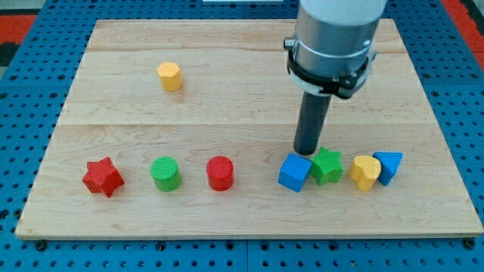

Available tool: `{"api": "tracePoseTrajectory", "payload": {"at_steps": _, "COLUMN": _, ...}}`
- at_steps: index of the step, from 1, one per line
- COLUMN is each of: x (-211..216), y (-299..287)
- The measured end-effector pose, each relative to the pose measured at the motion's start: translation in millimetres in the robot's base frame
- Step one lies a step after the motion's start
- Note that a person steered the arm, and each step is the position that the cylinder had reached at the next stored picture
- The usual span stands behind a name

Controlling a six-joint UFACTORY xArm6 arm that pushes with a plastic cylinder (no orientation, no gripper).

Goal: Push the green star into the blue cube

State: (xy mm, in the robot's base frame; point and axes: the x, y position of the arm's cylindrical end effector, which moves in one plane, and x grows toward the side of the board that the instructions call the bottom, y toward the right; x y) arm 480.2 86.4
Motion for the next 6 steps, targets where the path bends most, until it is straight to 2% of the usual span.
{"api": "tracePoseTrajectory", "payload": {"at_steps": 1, "x": -10.5, "y": 10.2}}
{"api": "tracePoseTrajectory", "payload": {"at_steps": 2, "x": 7.5, "y": 34.7}}
{"api": "tracePoseTrajectory", "payload": {"at_steps": 6, "x": 25.8, "y": 39.4}}
